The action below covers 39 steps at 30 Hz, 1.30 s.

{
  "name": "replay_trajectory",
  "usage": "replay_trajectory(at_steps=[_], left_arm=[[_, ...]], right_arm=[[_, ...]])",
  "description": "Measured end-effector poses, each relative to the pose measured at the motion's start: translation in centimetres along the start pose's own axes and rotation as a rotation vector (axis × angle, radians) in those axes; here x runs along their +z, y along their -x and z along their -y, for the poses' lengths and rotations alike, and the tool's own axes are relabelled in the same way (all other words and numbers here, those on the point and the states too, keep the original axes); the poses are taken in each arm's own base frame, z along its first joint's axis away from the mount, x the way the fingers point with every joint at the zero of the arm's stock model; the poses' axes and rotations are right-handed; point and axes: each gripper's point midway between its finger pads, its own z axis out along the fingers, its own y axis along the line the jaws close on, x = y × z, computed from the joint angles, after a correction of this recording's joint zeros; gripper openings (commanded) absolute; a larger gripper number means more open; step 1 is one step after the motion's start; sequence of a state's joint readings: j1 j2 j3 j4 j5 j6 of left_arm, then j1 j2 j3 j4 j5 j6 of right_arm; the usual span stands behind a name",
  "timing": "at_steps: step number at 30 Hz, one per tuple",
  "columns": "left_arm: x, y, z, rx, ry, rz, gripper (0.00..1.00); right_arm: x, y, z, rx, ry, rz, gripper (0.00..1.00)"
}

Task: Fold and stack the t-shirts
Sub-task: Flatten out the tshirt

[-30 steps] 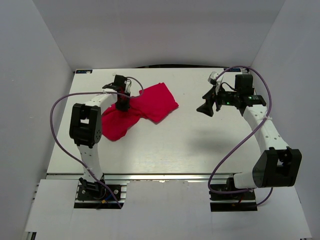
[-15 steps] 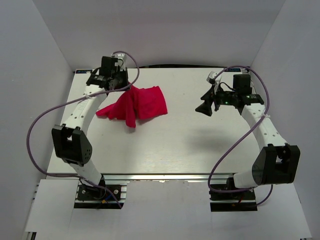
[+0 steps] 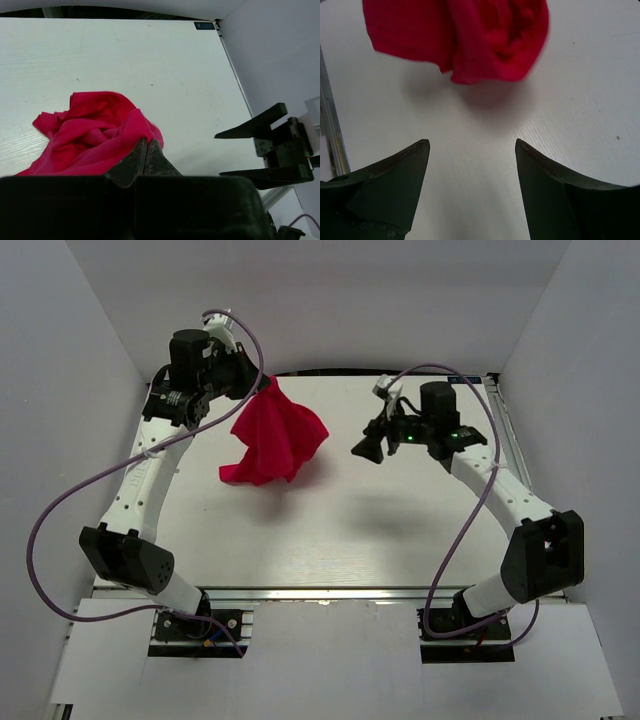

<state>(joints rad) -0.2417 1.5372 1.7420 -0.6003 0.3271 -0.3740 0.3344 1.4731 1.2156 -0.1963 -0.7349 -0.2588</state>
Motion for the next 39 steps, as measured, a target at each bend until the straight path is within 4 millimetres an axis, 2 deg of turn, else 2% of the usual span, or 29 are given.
replay_trajectory(at_steps=[5, 9, 11, 15, 20, 23, 25, 28, 29, 32, 35, 39], left_arm=[[-0.1, -0.2, 0.9, -0.03, -0.044, -0.013, 0.0], [-0.3, 0.0, 1.6, -0.044, -0.072, -0.016, 0.0], [-0.5, 0.3, 2.0, -0.045, -0.085, -0.01, 0.0], [-1.1, 1.1, 2.9, -0.043, -0.113, 0.009, 0.0], [-1.8, 0.6, 2.5, -0.062, -0.082, 0.015, 0.0], [-1.8, -1.0, 1.4, -0.089, -0.036, -0.015, 0.0], [-1.3, -2.7, 0.5, -0.127, -0.011, -0.055, 0.0], [-0.2, -6.2, -1.0, -0.21, 0.026, -0.142, 0.18], [0.2, -7.3, -1.4, -0.237, 0.035, -0.171, 0.3], [1.9, -9.8, -2.0, -0.312, 0.044, -0.231, 0.43], [3.9, -11.0, -1.6, -0.377, 0.011, -0.262, 0.44], [8.1, -12.2, 0.6, -0.403, -0.062, -0.307, 0.37]], right_arm=[[3.7, 1.1, -2.7, 0.086, -0.003, 0.014, 0.74], [5.7, 1.3, -4.6, 0.087, 0.021, 0.013, 0.83], [5.7, 1.9, -4.9, 0.032, 0.045, 0.033, 0.85], [4.8, 3.1, -5.6, -0.141, 0.11, 0.077, 0.83], [3.9, 4.4, -6.4, -0.273, 0.138, 0.118, 0.83], [3.8, 4.3, -6.5, -0.304, 0.143, 0.117, 0.84], [3.7, 3.8, -6.6, -0.317, 0.149, 0.107, 0.83], [3.6, 2.6, -6.7, -0.324, 0.159, 0.082, 0.83], [3.6, 2.2, -6.7, -0.325, 0.161, 0.073, 0.83], [3.6, 1.1, -6.8, -0.336, 0.167, 0.045, 0.83], [3.4, 0.4, -6.7, -0.357, 0.167, 0.024, 0.83], [2.5, 0.0, -6.9, -0.389, 0.151, 0.004, 0.84]])
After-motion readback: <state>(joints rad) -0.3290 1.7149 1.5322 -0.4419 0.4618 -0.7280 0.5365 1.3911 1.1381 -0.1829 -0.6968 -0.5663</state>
